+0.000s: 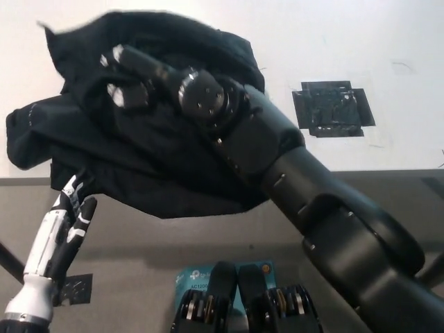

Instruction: The robot grabs the right edges of the black jacket on the table, and folds it in half

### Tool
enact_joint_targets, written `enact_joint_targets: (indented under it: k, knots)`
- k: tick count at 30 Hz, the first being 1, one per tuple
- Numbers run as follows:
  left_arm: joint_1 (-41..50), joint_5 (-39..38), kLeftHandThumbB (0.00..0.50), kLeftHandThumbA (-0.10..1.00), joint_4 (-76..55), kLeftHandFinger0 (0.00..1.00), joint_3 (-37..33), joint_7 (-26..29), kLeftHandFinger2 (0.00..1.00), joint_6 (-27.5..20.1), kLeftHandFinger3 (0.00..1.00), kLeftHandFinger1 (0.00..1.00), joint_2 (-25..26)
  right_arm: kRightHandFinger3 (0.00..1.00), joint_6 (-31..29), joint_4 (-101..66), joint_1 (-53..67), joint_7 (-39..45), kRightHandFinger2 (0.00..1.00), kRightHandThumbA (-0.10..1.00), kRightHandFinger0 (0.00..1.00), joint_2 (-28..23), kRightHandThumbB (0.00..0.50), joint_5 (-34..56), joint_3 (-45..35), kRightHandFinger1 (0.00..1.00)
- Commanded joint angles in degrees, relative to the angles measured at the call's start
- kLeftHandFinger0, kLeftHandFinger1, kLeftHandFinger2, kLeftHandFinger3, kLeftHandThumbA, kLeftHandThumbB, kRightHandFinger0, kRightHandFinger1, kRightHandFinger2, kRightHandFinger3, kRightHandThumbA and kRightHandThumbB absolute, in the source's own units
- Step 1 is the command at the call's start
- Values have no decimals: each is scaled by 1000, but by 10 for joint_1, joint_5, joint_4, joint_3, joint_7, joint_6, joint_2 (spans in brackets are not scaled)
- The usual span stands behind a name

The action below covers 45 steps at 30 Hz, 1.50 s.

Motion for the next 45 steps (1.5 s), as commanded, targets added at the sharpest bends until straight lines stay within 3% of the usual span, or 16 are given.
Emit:
enact_joint_targets:
  k: [1, 2, 4, 7, 8, 9, 10, 13, 16, 17, 20, 22, 31, 32, 36, 45]
  knots:
    - [-9, -8, 18, 859, -24, 1000, 3, -9, 1000, 4, 1000, 1000, 12, 622, -58, 33, -26, -44, 611, -100, 0, 4, 216, -33, 4, 264]
    - [-11, -2, 28, 864, -27, 1000, 0, -10, 1000, 8, 1000, 1000, 13, 775, -44, 57, -19, -40, 788, -47, 89, -2, 233, -41, 11, 397]
    - [-14, 3, 20, 877, -28, 1000, -2, -10, 1000, 6, 1000, 1000, 15, 685, -40, 70, -19, -38, 640, 126, 343, -5, 248, -50, 18, 501]
    - [-18, 3, 19, 876, -28, 1000, -3, -10, 1000, 7, 1000, 1000, 16, 363, -45, 77, -23, -39, 311, 119, 220, -6, 248, -52, 15, 289]
    - [-19, 3, 34, 878, -29, 1000, -4, -10, 1000, 10, 1000, 1000, 16, 736, -35, 78, -28, -15, 669, 327, 502, -7, 284, -54, 18, 610]
    - [-21, 4, 37, 880, -31, 1000, -4, -10, 1000, 14, 1000, 1000, 16, 956, -19, 78, -35, 20, 804, 395, 643, -9, 286, -57, 23, 707]
    - [-23, 7, 41, 887, -29, 1000, -5, -9, 1000, 10, 1000, 1000, 17, 1000, -20, 76, -40, 37, 1000, 460, 877, -10, 309, -59, 24, 959]
    - [-25, 10, 51, 895, -27, 1000, -6, -8, 1000, 8, 1000, 1000, 18, 1000, -18, 74, -47, 51, 1000, 577, 1000, -10, 342, -65, 29, 1000]
    - [-28, 15, 51, 905, -23, 1000, -8, -7, 1000, 5, 1000, 1000, 19, 1000, -15, 71, -58, 71, 1000, 634, 1000, -11, 365, -72, 37, 1000]
    - [-30, 20, 45, 913, -22, 1000, -9, -6, 1000, 1, 1000, 1000, 20, 1000, 1, 68, -81, 107, 1000, 791, 1000, -7, 425, -67, 35, 1000]
    - [-30, 22, 44, 916, -22, 1000, -9, -7, 1000, 1, 1000, 1000, 20, 1000, 4, 67, -83, 114, 1000, 803, 1000, -7, 436, -68, 33, 1000]
    - [-37, 28, 57, 927, -25, 1000, -13, -8, 1000, 14, 1000, 1000, 20, 1000, 7, 50, -118, 158, 1000, 1000, 1000, -6, 499, -79, 46, 1000]
    - [-56, 37, 49, 924, -12, 1000, -23, -11, 1000, 10, 1000, 1000, 18, 1000, 62, -20, -192, 274, 1000, 1000, 1000, -2, 499, -69, 43, 1000]
    - [-57, 37, 31, 923, -11, 1000, -23, -12, 1000, 3, 1000, 1000, 18, 1000, 79, -34, -213, 308, 1000, 1000, 1000, 2, 446, -63, 43, 1000]
    - [-54, 26, 3, 849, -12, 1000, -22, -14, 1000, 0, 1000, 1000, 16, 1000, 98, -63, -232, 368, 1000, 1000, 1000, 1, 403, -71, 59, 1000]
    - [-55, 31, 11, 883, 1, 1000, -25, -12, 1000, -17, 1000, 1000, 16, 1000, 167, -197, -246, 475, 1000, 1000, 1000, -46, 415, -55, 69, 1000]
